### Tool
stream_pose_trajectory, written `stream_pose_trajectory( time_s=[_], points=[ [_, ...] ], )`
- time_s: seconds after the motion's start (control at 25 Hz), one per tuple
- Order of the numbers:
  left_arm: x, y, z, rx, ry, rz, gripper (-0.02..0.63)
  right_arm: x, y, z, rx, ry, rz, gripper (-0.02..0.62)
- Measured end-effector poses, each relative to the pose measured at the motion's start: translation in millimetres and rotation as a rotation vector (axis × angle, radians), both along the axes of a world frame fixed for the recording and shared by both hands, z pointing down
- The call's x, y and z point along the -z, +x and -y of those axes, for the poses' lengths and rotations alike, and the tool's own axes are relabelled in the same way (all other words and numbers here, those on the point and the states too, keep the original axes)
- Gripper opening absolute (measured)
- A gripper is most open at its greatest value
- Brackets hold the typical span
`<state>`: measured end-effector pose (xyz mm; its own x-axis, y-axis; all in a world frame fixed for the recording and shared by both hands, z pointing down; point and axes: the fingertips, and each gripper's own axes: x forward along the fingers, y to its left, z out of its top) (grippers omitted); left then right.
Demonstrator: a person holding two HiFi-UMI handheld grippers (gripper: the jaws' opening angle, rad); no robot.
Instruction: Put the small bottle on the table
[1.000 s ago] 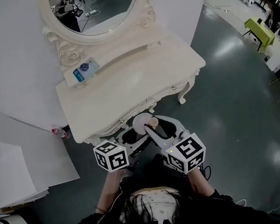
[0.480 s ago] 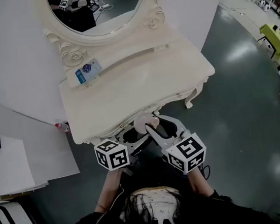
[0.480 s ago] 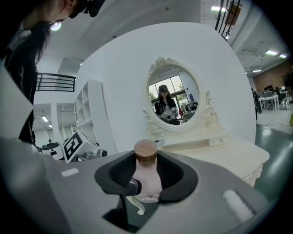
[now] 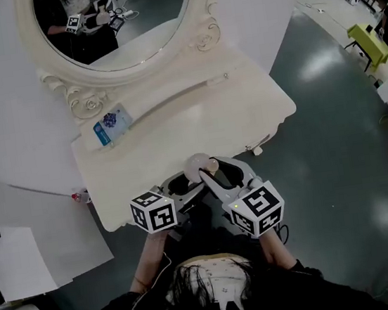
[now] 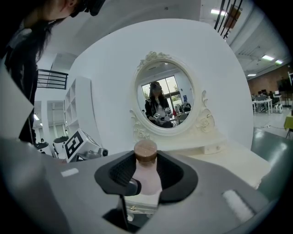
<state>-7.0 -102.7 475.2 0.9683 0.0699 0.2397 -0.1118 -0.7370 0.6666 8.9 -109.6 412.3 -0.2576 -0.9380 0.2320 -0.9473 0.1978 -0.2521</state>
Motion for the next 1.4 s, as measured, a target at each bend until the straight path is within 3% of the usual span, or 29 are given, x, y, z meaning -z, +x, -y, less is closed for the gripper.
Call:
stream_pose_trajectory(
  time_s=[0.32, 0.48, 0.64, 0.8, 1.0, 1.4],
  points=[
    [2.4, 30.4, 76.3, -0.064, -0.015, -0.021, 0.266, 0.4, 31.2, 76.0, -0.074, -0.034, 0.012, 0.15],
    [-3.5, 35.9, 103.7, -0.056, -0.055, -0.04, 0.267, -5.3, 36.5, 105.8, -0.076, -0.064, 0.003, 0.15],
    [-7.3, 39.1, 127.0, -0.037, -0.098, -0.076, 0.265, -12.1, 45.0, 129.0, -0.09, -0.079, 0.069, 0.149],
    [-7.4, 49.2, 145.8, 0.004, -0.126, -0.103, 0.265, -15.1, 59.5, 147.1, -0.085, -0.081, 0.135, 0.149],
    [-16.4, 74.1, 162.3, 0.063, -0.105, -0.074, 0.265, -26.6, 88.6, 169.3, -0.039, -0.111, 0.216, 0.149],
    [-25.2, 139.2, 205.6, 0.238, -0.062, -0.051, 0.265, -34.7, 154.6, 221.0, 0.106, -0.14, 0.252, 0.149]
  ],
)
